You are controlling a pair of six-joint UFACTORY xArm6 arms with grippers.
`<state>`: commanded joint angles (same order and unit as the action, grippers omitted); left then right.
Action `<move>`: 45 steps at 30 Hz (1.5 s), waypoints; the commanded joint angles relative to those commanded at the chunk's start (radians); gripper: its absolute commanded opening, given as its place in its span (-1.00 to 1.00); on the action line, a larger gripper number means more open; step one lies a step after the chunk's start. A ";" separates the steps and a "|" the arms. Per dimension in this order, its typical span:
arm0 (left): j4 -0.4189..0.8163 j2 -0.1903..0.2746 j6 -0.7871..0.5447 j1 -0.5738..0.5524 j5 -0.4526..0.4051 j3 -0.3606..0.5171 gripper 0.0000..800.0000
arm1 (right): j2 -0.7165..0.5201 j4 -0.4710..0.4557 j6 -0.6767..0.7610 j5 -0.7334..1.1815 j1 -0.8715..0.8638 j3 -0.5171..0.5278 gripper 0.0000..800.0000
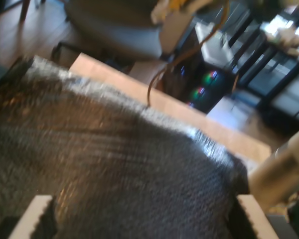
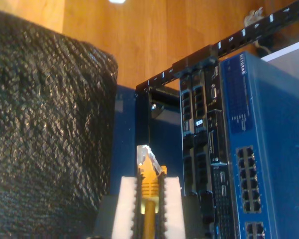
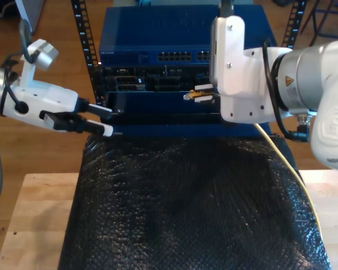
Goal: Grab the cable and plug it in
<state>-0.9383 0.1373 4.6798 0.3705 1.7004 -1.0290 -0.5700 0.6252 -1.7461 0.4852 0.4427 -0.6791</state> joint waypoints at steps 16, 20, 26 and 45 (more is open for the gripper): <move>0.221 0.072 -0.101 0.031 -0.057 0.003 1.00 | 0.044 -0.196 0.147 0.058 -0.077 0.000 -1.00; 0.278 0.091 -0.137 0.032 -0.063 0.005 1.00 | 0.057 -0.327 0.245 0.100 -0.081 0.000 -1.00; 0.368 0.123 -0.193 0.048 -0.060 0.011 1.00 | 0.087 -0.423 0.316 0.124 -0.083 -0.002 -1.00; 0.555 0.127 -0.532 0.293 -0.049 0.071 1.00 | 0.153 -0.471 0.373 0.121 -0.137 -0.017 -1.00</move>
<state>-0.3828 0.2647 4.1474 0.6636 1.6514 -0.9584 -0.4166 0.1542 -1.3732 0.6065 0.3061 -0.6960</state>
